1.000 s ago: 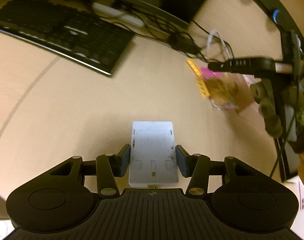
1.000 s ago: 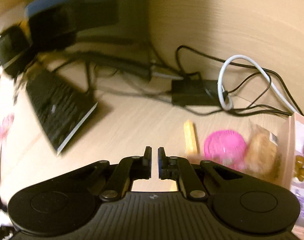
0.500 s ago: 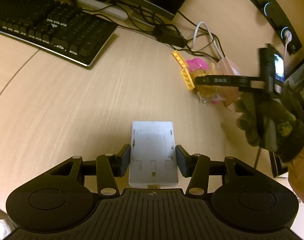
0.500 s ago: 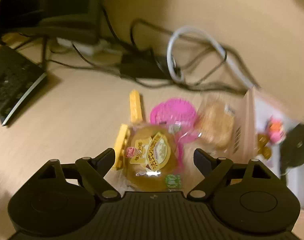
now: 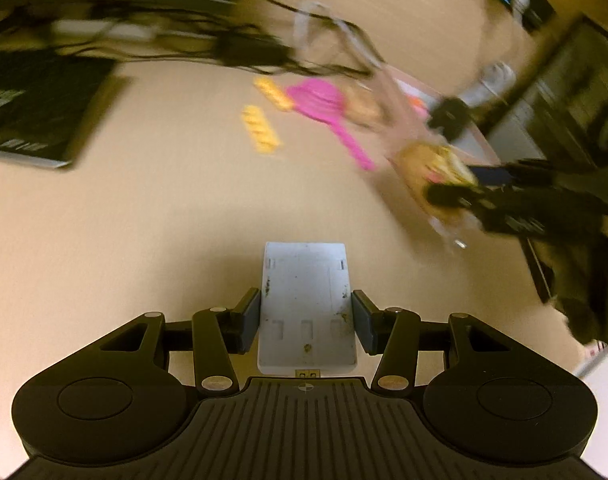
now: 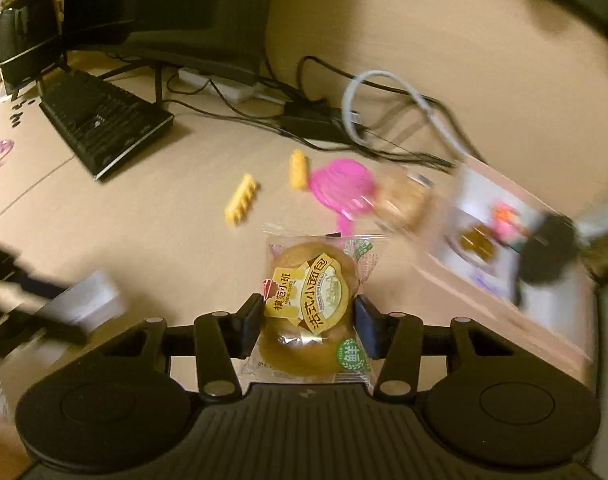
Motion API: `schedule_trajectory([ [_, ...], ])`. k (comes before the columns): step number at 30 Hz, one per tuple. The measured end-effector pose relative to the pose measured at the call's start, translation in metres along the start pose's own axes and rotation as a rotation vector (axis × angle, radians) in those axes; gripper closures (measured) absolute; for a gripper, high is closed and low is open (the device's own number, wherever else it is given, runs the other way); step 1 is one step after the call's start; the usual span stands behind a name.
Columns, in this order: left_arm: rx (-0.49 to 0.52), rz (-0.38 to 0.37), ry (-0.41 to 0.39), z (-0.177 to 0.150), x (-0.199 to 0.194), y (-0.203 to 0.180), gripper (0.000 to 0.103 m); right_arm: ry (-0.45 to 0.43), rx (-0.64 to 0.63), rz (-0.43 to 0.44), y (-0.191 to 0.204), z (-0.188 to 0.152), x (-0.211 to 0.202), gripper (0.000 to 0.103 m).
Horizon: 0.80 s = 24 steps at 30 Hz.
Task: Organize objects
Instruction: 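Drop the white block into the pink box with the left while the right drops the bun in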
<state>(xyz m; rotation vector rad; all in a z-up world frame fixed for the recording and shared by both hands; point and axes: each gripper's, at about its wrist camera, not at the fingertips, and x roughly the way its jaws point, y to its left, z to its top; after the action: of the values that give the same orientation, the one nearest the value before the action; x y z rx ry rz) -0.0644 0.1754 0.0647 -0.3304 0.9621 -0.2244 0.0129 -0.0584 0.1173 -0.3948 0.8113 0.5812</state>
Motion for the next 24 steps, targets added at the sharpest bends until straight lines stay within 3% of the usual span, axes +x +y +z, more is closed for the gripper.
schedule_trajectory([
  [6, 0.115, -0.102, -0.015, 0.034, 0.024, -0.079, 0.050, -0.004, 0.146, -0.103, -0.048, -0.066, -0.065, 0.055],
  [9, 0.182, -0.113, -0.091, 0.070, 0.034, -0.117, 0.050, -0.027, 0.216, -0.166, -0.068, -0.091, -0.082, 0.055],
  [13, 0.249, -0.108, -0.217, 0.123, 0.054, -0.167, 0.050, -0.053, 0.309, -0.154, -0.090, -0.109, -0.090, 0.055],
  [18, 0.184, -0.136, -0.368, 0.168, 0.096, -0.192, 0.050, -0.104, 0.353, -0.165, -0.101, -0.123, -0.094, 0.055],
  [20, 0.234, -0.043, -0.292, 0.174, 0.136, -0.202, 0.051, -0.123, 0.378, -0.175, -0.104, -0.125, -0.093, 0.055],
  [22, 0.273, -0.020, -0.222, 0.171, 0.166, -0.203, 0.051, -0.135, 0.401, -0.178, -0.108, -0.127, -0.092, 0.055],
  [24, 0.266, -0.004, -0.244, 0.166, 0.174, -0.198, 0.051, -0.141, 0.403, -0.188, -0.113, -0.128, -0.092, 0.055],
])
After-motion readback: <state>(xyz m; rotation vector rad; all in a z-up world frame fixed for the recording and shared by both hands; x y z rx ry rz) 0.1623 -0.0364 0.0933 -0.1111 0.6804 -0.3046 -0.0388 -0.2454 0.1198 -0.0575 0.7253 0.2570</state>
